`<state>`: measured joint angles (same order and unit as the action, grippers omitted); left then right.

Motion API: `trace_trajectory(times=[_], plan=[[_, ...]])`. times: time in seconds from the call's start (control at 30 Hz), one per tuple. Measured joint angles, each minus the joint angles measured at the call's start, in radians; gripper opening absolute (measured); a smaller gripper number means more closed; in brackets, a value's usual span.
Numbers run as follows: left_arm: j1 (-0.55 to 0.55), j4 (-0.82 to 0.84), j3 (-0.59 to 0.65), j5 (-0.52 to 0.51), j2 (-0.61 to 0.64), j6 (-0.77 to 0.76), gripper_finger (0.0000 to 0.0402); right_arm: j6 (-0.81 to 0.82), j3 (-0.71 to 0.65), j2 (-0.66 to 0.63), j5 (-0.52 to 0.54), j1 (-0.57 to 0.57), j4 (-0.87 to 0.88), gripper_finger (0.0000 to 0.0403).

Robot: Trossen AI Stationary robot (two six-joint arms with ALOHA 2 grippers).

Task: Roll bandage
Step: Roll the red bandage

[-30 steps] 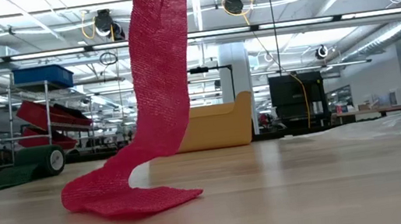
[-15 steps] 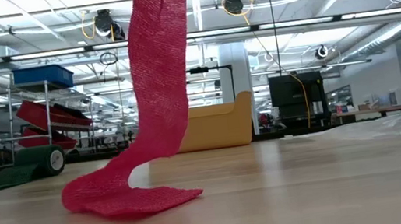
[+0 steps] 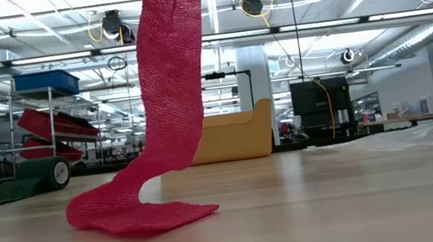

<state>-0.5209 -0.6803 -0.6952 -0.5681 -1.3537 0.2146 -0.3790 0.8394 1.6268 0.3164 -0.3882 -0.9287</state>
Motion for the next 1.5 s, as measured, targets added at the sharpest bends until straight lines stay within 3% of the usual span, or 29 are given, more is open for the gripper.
trace_trajectory(times=[0.27,1.5], plan=[[0.005,-0.021,0.000,0.037,0.000,0.000,0.0180,0.000,0.000,0.000,0.000,0.000,0.000,0.0041],[0.021,-0.003,-0.058,0.037,-0.063,0.037,0.0180,0.000,0.000,0.000,0.000,0.000,0.007,0.0041]])
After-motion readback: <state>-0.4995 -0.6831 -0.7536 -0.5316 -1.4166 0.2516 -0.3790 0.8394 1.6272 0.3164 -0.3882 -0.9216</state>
